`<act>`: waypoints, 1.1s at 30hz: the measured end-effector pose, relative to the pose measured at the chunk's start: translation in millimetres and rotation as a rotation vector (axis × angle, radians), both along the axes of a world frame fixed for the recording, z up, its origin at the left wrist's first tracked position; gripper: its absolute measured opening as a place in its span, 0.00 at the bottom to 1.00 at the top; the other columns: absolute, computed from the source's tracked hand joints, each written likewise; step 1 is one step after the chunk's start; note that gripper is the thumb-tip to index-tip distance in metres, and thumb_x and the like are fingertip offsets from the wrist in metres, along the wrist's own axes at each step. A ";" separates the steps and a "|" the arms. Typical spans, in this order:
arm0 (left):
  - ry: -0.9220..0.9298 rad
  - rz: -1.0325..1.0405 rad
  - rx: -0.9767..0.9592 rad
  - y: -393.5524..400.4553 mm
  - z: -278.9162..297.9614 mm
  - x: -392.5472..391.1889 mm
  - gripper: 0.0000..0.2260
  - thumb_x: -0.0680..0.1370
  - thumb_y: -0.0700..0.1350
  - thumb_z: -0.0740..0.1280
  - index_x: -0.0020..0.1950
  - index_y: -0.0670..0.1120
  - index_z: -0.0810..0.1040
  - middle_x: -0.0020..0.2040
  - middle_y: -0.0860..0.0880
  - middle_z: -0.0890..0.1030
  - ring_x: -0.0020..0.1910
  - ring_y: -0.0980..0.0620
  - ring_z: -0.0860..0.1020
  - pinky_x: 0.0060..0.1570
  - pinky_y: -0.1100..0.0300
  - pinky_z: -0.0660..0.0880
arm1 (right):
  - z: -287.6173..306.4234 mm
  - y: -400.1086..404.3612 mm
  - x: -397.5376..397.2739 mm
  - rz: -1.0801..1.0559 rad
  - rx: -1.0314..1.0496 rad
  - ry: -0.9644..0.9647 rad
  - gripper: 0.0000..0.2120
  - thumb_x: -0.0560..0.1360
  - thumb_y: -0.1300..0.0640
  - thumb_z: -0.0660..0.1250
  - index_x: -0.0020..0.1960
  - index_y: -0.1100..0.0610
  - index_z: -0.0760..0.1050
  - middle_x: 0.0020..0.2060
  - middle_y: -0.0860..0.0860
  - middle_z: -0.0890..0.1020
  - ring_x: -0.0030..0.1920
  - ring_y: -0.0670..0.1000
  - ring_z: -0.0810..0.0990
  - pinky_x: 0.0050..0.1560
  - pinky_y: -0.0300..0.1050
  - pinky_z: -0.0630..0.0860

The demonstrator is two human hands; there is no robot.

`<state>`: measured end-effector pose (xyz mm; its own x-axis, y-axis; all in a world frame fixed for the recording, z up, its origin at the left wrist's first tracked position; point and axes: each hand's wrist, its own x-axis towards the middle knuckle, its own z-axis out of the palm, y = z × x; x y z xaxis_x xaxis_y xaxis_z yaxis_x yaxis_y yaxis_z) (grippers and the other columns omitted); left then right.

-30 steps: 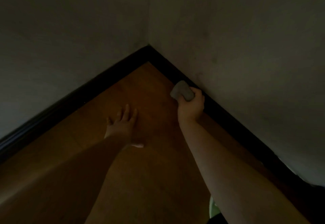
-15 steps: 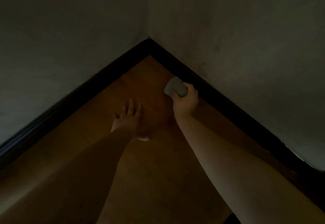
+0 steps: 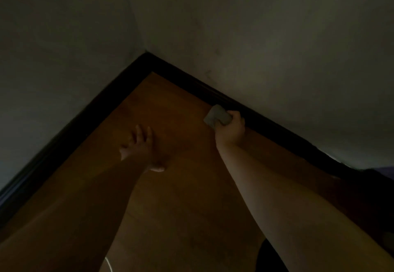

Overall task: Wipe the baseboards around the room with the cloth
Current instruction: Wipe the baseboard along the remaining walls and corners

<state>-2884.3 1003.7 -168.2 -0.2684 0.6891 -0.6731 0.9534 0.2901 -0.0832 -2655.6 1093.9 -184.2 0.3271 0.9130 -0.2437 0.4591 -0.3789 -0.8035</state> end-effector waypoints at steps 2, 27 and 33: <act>0.034 -0.062 0.021 5.6 3.1 5.1 0.65 0.62 0.67 0.77 0.79 0.53 0.31 0.80 0.44 0.34 0.79 0.39 0.42 0.72 0.32 0.57 | 1.2 -9.0 23.2 -0.013 0.008 -0.006 0.13 0.73 0.62 0.72 0.52 0.50 0.72 0.56 0.52 0.74 0.49 0.50 0.74 0.52 0.46 0.75; -0.110 -0.278 -0.036 -29.7 -0.8 125.9 0.66 0.61 0.69 0.76 0.77 0.55 0.27 0.77 0.44 0.26 0.75 0.34 0.30 0.71 0.28 0.49 | 8.7 -30.2 82.0 0.037 0.008 -0.031 0.15 0.72 0.61 0.74 0.57 0.58 0.74 0.57 0.55 0.74 0.55 0.55 0.77 0.52 0.43 0.70; -0.093 -0.279 -0.025 -27.7 -2.5 130.6 0.66 0.60 0.68 0.77 0.77 0.56 0.28 0.77 0.45 0.27 0.76 0.34 0.32 0.71 0.29 0.50 | 0.7 -57.7 135.7 -0.001 0.042 -0.010 0.16 0.72 0.61 0.74 0.57 0.57 0.73 0.58 0.54 0.73 0.54 0.50 0.75 0.54 0.42 0.71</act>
<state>-2753.7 976.0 -170.8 -0.0071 0.7103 -0.7039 0.9999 0.0147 0.0046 -2519.9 1036.1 -183.5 0.3300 0.9222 -0.2019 0.4673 -0.3454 -0.8139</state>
